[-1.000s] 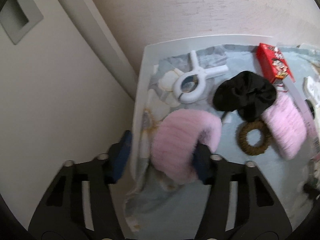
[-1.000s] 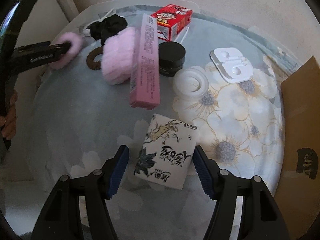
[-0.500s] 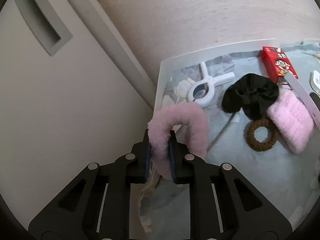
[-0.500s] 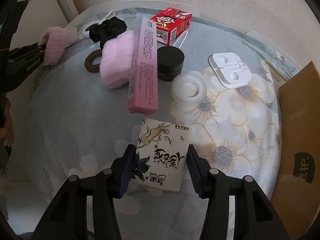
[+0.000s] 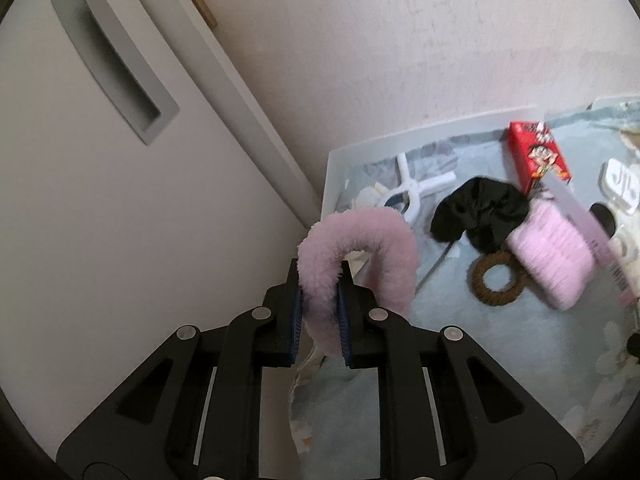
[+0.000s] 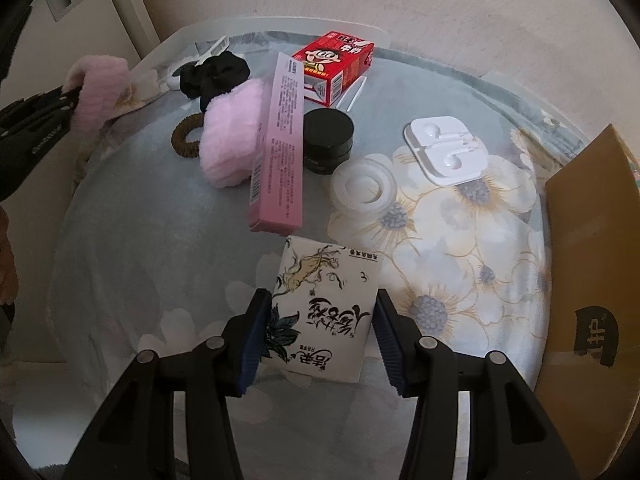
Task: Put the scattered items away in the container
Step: 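Carry headband and card into the cardboard box and release both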
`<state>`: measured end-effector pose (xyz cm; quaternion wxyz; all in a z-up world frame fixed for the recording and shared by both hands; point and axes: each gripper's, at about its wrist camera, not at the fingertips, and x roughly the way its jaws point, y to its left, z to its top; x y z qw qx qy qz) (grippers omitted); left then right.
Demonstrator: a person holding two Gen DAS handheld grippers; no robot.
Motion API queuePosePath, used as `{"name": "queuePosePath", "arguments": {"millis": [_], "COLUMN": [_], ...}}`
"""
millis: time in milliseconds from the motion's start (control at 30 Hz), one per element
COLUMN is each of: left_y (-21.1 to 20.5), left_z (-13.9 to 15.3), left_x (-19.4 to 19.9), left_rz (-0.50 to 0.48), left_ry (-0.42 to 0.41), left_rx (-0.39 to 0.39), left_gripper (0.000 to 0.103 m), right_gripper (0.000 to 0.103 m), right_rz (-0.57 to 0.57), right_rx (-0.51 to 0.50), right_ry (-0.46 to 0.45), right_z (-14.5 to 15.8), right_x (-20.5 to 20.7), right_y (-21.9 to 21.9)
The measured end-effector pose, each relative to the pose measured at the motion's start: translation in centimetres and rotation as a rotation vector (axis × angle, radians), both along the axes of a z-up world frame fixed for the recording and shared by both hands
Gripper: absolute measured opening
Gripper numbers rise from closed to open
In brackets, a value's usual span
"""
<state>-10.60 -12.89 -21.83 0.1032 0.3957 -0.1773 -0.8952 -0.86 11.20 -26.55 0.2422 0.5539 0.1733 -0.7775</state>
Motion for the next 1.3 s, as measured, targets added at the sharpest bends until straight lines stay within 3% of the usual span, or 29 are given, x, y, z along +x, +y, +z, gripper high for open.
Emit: {"name": "queuePosePath", "arguments": {"millis": [400, 533, 700, 967, 1300], "left_y": [1.8, 3.0, 5.5, 11.2, 22.3], "left_z": [6.2, 9.4, 13.0, 18.0, 19.4], "left_x": [1.1, 1.8, 2.5, 2.9, 1.7], "left_rz": [-0.001, -0.045, -0.100, -0.236, -0.501], "left_ry": [0.029, 0.051, 0.073, 0.127, 0.083], "left_rx": [0.174, 0.270, 0.300, 0.307, 0.364], "left_gripper": [0.013, 0.013, 0.013, 0.013, 0.013], "right_gripper": [0.047, 0.047, 0.047, 0.047, 0.047], "right_rz": [-0.025, -0.028, -0.046, -0.152, -0.329], "right_rx": [-0.063, -0.098, -0.141, -0.170, -0.168], "right_ry": [0.061, 0.096, 0.148, 0.243, 0.292], "right_z": [4.6, 6.6, 10.2, 15.4, 16.8], "right_x": [0.0, -0.5, -0.4, -1.3, -1.2], "right_y": [-0.2, 0.9, 2.4, 7.3, 16.5]}}
